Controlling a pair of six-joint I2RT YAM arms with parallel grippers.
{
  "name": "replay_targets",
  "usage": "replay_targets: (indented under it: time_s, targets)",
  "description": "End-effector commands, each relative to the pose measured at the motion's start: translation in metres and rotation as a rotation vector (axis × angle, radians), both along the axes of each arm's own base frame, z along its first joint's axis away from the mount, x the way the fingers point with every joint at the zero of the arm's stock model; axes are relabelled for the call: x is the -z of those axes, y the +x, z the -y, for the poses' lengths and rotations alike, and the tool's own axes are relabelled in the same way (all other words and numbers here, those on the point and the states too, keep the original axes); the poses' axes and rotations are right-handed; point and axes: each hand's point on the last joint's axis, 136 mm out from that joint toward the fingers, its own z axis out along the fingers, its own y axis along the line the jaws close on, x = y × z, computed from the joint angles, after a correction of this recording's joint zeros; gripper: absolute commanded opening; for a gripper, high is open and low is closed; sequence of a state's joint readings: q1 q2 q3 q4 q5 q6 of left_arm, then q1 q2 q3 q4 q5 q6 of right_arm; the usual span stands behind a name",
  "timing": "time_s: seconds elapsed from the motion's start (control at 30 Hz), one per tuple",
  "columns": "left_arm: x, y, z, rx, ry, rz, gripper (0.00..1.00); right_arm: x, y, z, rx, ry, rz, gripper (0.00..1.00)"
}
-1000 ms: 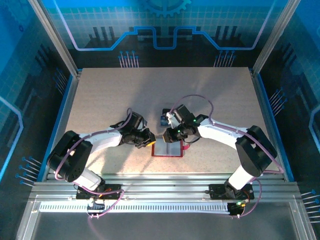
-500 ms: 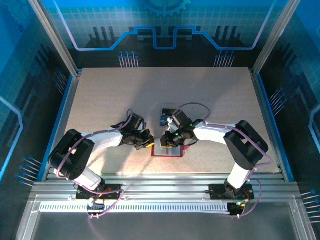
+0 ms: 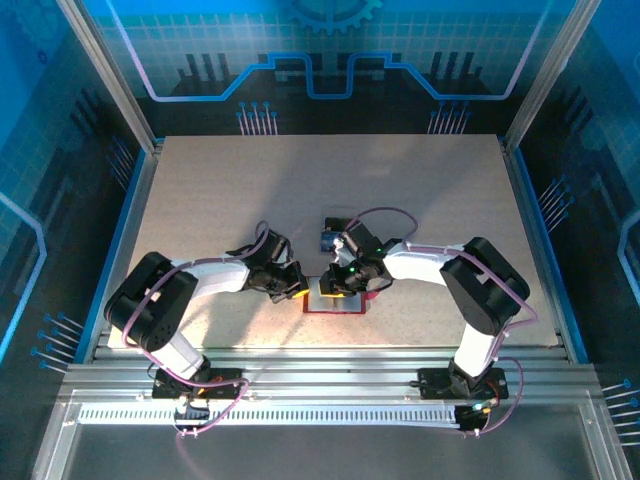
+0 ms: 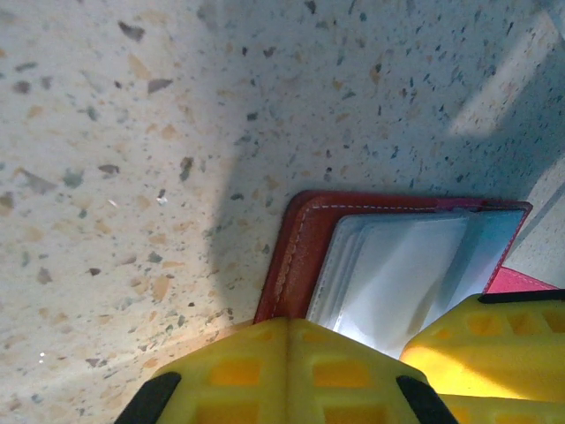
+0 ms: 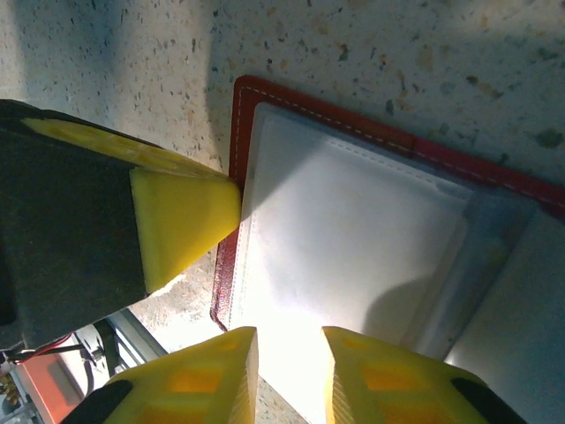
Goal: Take the credit cards out of the card holder
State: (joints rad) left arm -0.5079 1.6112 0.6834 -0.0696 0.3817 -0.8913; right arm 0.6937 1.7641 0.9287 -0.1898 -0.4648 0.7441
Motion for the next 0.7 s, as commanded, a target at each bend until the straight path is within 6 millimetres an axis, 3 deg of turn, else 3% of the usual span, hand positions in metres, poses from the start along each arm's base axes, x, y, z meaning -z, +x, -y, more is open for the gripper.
replay_targets:
  time_s: [0.0,0.67]
  targets:
    - [0.009,-0.01,-0.005,0.017,0.042,-0.042,0.04,-0.001,-0.002,-0.005,-0.02,-0.004,-0.022,0.27]
    - [0.009,-0.01,-0.008,0.021,0.057,-0.044,0.03,0.006,-0.006,0.023,-0.001,-0.094,-0.034,0.33]
